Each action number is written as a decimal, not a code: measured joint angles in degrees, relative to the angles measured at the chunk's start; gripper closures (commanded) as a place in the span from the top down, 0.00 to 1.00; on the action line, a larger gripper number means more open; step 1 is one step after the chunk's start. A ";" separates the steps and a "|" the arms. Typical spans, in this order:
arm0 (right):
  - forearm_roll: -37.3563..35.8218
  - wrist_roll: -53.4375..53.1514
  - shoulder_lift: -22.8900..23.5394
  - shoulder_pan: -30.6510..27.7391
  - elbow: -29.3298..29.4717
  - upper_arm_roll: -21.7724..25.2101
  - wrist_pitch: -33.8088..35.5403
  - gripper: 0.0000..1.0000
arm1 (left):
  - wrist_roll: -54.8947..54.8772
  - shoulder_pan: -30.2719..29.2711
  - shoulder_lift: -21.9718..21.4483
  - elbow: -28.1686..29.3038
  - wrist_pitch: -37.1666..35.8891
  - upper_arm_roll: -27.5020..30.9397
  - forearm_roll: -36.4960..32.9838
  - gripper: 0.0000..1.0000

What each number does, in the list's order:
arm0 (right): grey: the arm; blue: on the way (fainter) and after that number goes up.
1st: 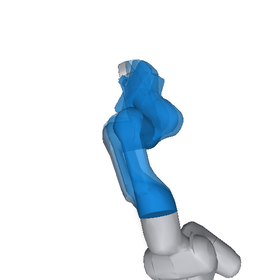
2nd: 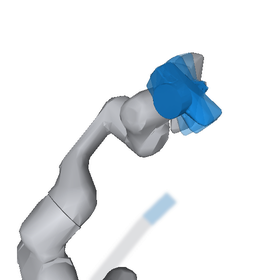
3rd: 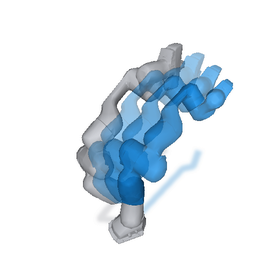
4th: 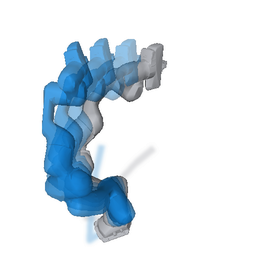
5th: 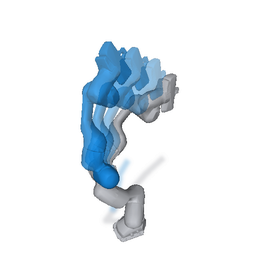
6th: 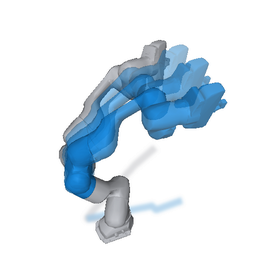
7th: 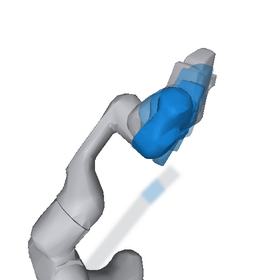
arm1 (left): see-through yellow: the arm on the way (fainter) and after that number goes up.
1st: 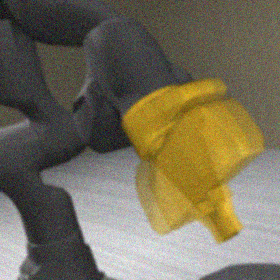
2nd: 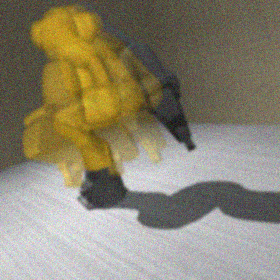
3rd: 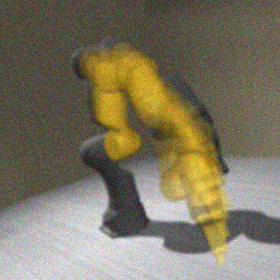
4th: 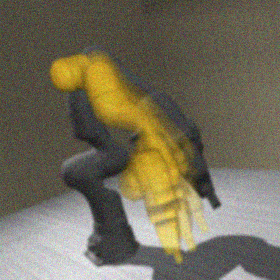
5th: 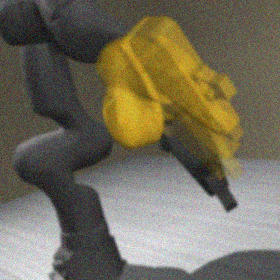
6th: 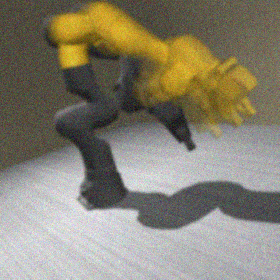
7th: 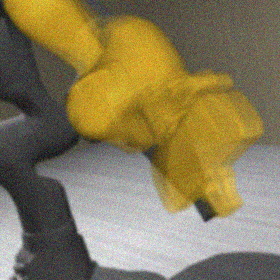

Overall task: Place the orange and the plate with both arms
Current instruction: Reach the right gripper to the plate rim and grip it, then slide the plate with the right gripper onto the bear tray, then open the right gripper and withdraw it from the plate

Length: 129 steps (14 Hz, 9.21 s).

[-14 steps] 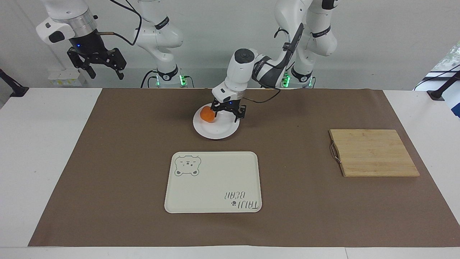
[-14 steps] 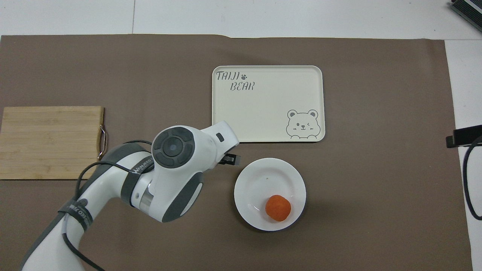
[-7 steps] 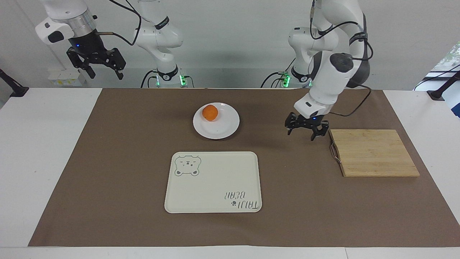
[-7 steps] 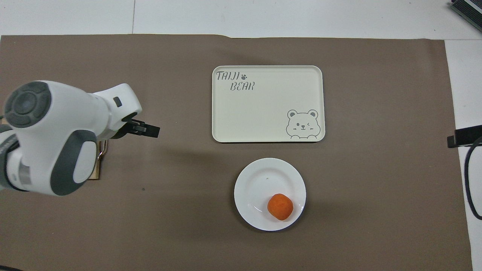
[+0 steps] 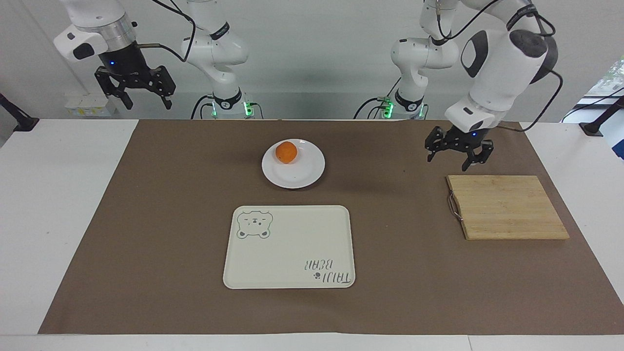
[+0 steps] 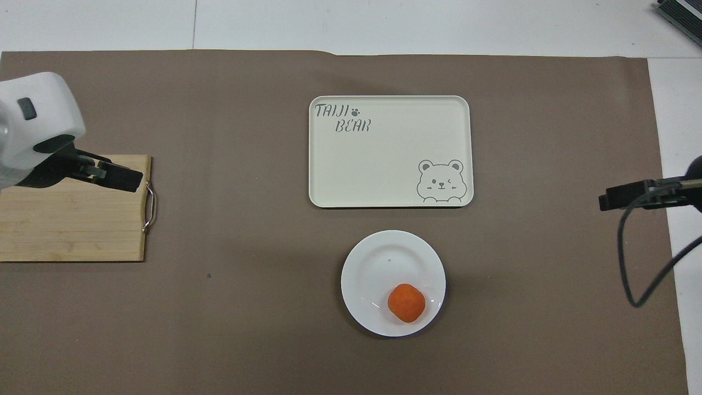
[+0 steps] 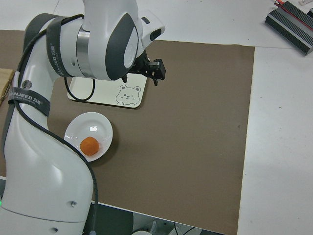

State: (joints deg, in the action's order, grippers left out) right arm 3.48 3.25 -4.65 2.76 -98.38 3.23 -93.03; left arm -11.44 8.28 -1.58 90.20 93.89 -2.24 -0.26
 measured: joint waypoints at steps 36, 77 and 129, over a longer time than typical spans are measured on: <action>37.32 13.01 2.95 12.78 -45.65 -0.09 -30.94 0.28 | 0.25 -3.56 -0.19 0.50 -5.68 0.07 0.04 1.00; 56.05 13.85 18.00 5.36 -12.09 0.65 -14.44 0.00 | 4.09 -4.77 -0.20 0.50 -6.20 -0.20 0.51 1.00; 1.37 -4.19 12.43 -2.01 5.19 2.52 -10.16 1.00 | 4.09 -4.77 -0.80 0.27 -6.20 -0.20 0.51 1.00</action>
State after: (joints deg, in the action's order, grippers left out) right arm 4.85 -0.94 7.78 0.75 -93.19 5.75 -103.19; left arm -7.34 3.50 -2.38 90.47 87.69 -2.44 0.25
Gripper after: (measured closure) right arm 0.000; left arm 0.000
